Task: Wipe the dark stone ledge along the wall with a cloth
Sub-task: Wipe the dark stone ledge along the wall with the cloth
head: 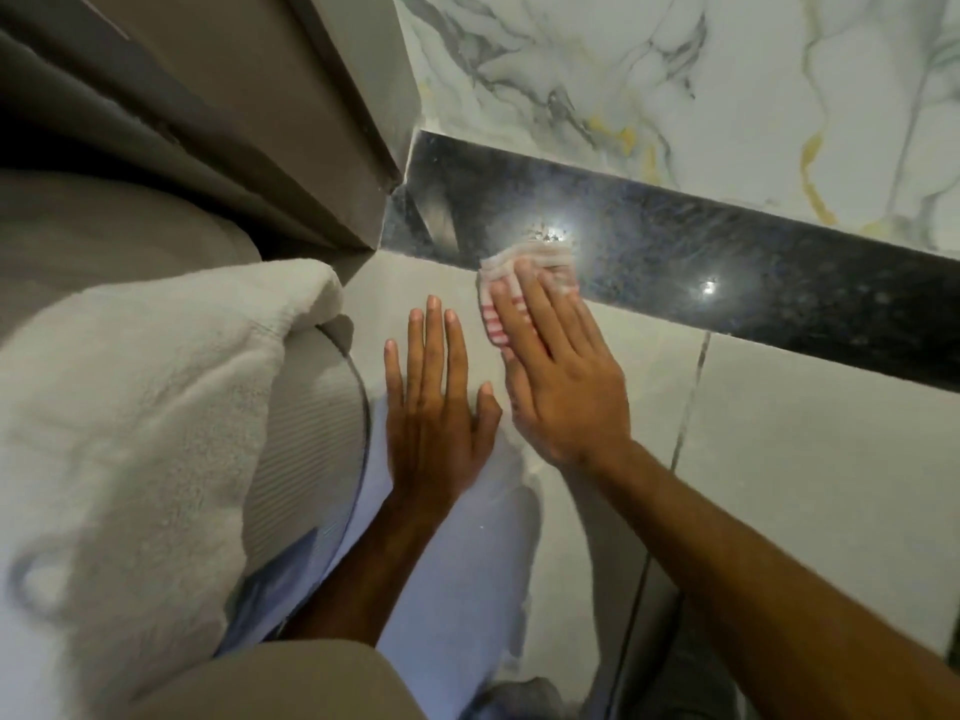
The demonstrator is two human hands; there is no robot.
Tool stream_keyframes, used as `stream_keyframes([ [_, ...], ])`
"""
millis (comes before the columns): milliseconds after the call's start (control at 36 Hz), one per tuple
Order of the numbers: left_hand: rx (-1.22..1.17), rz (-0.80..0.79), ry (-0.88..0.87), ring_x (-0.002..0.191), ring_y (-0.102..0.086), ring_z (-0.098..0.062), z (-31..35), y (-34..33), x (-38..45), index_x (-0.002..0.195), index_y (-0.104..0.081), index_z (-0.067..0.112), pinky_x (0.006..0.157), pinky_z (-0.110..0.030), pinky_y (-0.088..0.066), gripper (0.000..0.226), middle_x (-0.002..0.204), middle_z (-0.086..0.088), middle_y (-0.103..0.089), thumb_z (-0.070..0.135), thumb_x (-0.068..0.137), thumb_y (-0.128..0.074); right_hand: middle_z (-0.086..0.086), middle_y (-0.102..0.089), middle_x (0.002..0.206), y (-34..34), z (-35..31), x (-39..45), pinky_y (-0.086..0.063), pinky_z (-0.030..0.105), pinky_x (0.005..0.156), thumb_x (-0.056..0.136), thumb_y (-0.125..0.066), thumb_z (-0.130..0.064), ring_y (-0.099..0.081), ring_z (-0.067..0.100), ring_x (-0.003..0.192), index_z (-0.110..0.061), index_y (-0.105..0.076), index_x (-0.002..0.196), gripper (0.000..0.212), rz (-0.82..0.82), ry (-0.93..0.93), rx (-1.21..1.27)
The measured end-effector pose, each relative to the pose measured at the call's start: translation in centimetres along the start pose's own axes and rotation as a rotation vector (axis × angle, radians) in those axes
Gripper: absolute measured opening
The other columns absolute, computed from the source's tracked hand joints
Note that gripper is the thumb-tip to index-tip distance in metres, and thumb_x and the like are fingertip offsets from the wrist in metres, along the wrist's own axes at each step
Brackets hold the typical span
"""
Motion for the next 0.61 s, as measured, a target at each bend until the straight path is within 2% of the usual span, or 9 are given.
stream_keyframes([
  [56,0.010,-0.002,-0.011,0.167,-0.025,-0.039,0.0,0.0,0.0,0.170,-0.028,0.001,0.135,-0.064,-0.026,0.072,0.178,-0.023,-0.025,0.040,0.111,-0.032,0.004,-0.021,0.183,0.5,1.8,-0.6,-0.013,0.041,0.143,0.116,-0.041,-0.035,-0.016,0.022,0.172,-0.020,-0.027,0.174,0.061,0.064,-0.144,0.004],
  [139,-0.018,0.005,-0.027,0.168,-0.022,-0.039,0.1,-0.2,0.0,0.171,-0.027,0.001,0.136,-0.063,-0.022,0.072,0.179,-0.022,-0.023,0.041,0.112,-0.030,0.004,-0.017,0.184,1.3,4.8,2.1,-0.011,0.042,0.143,0.118,-0.034,-0.039,-0.014,0.023,0.172,-0.021,-0.020,0.175,0.062,0.149,-0.430,-0.006],
  [194,-0.046,0.015,-0.027,0.168,-0.020,-0.039,0.1,-0.3,-0.1,0.171,-0.026,0.001,0.137,-0.062,-0.019,0.072,0.180,-0.022,-0.022,0.042,0.112,-0.029,0.007,-0.015,0.184,1.7,6.1,4.8,-0.005,0.041,0.141,0.118,-0.032,-0.040,-0.013,0.026,0.172,-0.017,-0.018,0.176,0.064,0.189,-0.536,0.005],
  [250,-0.050,0.004,-0.016,0.169,-0.019,-0.038,0.2,-0.2,0.0,0.172,-0.024,0.002,0.138,-0.060,-0.017,0.073,0.181,-0.021,-0.020,0.044,0.112,-0.029,0.009,-0.013,0.185,1.6,6.1,6.8,0.000,0.039,0.139,0.117,-0.031,-0.040,-0.011,0.028,0.173,-0.015,-0.017,0.176,0.065,0.163,-0.463,0.003],
  [361,-0.010,-0.028,0.010,0.169,-0.017,-0.037,0.6,0.1,0.1,0.173,-0.020,0.003,0.138,-0.060,-0.017,0.076,0.181,-0.021,-0.017,0.043,0.109,-0.032,0.006,-0.015,0.185,1.0,4.2,3.1,-0.003,0.039,0.141,0.118,-0.038,-0.037,-0.012,0.025,0.173,-0.020,-0.020,0.175,0.062,0.062,-0.103,0.023],
  [417,-0.005,-0.027,-0.007,0.168,-0.019,-0.039,1.0,0.3,0.0,0.172,-0.021,0.002,0.137,-0.062,-0.020,0.075,0.180,-0.022,-0.018,0.042,0.110,-0.033,0.002,-0.015,0.185,0.9,4.9,-1.5,-0.007,0.039,0.142,0.118,-0.040,-0.037,-0.010,0.022,0.173,-0.023,-0.020,0.175,0.062,0.037,-0.105,0.042],
  [500,-0.018,-0.017,-0.096,0.166,-0.025,-0.043,2.9,0.0,-0.2,0.171,-0.025,0.001,0.136,-0.063,-0.022,0.075,0.178,-0.025,-0.023,0.039,0.108,-0.036,-0.001,-0.014,0.185,1.5,8.6,-8.1,-0.018,0.042,0.141,0.116,-0.042,-0.036,-0.011,0.022,0.173,-0.028,-0.015,0.176,0.067,0.109,-0.394,0.013],
  [611,-0.023,-0.005,-0.259,0.167,-0.023,-0.041,4.8,-0.9,-0.1,0.172,-0.024,0.003,0.136,-0.060,-0.019,0.075,0.179,-0.025,-0.022,0.038,0.107,-0.038,0.010,-0.022,0.183,3.7,14.3,-10.8,-0.027,0.050,0.139,0.118,-0.035,-0.036,-0.021,0.033,0.170,-0.016,-0.022,0.175,0.061,0.324,-0.960,-0.095],
])
Point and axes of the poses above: each hand's wrist, its own x-axis towards the middle knuckle, its own y-axis out of the back of the hand, z = x × y, the point moved 8 cm from there along x, towards the middle knuckle
